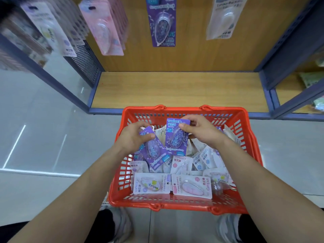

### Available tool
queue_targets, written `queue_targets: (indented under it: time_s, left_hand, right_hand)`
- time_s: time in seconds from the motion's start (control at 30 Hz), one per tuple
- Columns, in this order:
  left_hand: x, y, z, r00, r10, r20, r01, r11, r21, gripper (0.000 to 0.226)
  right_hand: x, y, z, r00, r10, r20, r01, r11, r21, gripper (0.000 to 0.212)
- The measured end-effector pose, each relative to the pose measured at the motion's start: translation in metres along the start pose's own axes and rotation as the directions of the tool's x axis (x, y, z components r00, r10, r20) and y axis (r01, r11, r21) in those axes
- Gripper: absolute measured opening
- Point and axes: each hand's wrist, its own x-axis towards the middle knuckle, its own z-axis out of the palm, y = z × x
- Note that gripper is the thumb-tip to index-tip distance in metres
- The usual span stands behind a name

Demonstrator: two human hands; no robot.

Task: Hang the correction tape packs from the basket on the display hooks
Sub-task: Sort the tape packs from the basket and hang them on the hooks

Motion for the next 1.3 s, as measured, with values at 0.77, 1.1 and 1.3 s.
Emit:
queue_targets:
  time_s: [0.77,1.1,1.3]
  left_hand:
    - [-0.004,0.012,0.007,0.996,-0.051,0.074,0.072,0.948,-0.311,0.023]
    - [-0.008,0.017,0.02,0.989,0.0,0.15,0.05,0.942,-0.333,0.043]
    - [-0.008,0.011,0.001,0.985,-0.155,-0.075,0.099,0.867,-0.489,0.036]
  right_hand:
    - [0.007,0.013,0.024,0.999,0.052,0.009,-0.052,0.988,0.146,0.01]
    - [0.007,0.003,0.063,0.995,0.016,-0.1,-0.003,0.992,0.126,0.025]
    - [-0.002,0.002,0.06,0.972,0.205,0.117,-0.22,0.966,0.135,0.035]
